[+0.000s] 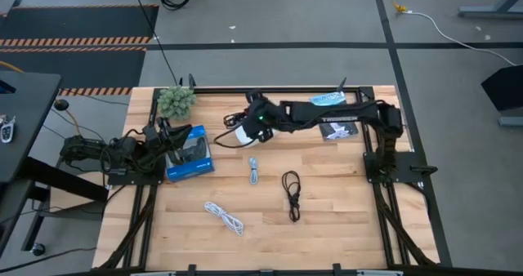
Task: Pick and place USB-C Cables
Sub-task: Put the right black USB cable into the white bin
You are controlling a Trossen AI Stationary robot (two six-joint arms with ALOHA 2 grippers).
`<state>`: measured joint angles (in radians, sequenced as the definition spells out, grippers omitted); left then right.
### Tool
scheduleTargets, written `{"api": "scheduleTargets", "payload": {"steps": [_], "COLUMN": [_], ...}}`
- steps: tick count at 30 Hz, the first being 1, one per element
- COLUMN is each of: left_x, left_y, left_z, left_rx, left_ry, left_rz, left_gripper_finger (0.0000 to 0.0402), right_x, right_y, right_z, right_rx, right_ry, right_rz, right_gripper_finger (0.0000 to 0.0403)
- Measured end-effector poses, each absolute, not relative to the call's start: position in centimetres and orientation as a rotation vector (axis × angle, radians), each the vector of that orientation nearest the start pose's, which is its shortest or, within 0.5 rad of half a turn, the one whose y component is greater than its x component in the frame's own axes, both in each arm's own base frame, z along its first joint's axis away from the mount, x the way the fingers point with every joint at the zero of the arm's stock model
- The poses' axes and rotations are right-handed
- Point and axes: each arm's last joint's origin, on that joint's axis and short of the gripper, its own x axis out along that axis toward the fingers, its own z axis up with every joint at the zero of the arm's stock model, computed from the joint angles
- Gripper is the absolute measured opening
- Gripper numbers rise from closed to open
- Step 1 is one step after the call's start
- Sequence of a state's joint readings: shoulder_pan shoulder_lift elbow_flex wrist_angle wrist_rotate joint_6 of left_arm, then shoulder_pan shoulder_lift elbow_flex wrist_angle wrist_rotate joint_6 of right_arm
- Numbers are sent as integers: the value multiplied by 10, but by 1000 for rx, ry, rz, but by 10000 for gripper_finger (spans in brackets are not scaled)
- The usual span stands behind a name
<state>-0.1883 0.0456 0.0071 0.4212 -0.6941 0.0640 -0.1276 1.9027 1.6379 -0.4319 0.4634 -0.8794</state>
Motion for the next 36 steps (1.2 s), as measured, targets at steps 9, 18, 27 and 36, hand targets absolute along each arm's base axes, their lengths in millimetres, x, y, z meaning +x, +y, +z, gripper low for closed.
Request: {"api": "scheduleTargets", "payload": {"steps": [9, 18, 27, 36], "left_x": [89, 89, 89, 89], "left_y": [2, 2, 2, 2], "left_z": [200, 200, 200, 199], "left_rx": [-103, -103, -103, -100], "left_ry": [-333, -333, -333, -327], "left_rz": [511, 511, 510, 511], "left_gripper_finger": [43, 43, 43, 43], "right_x": [426, 420, 419, 421], "right_y": [-77, -103, -129, -142], "right_z": [272, 270, 266, 243], "right_rx": [-922, -810, -580, -493], "right_ry": [965, 958, 851, 896], "right_rz": [-178, -158, -91, -40], "right_gripper_finger": [73, 73, 73, 73]}}
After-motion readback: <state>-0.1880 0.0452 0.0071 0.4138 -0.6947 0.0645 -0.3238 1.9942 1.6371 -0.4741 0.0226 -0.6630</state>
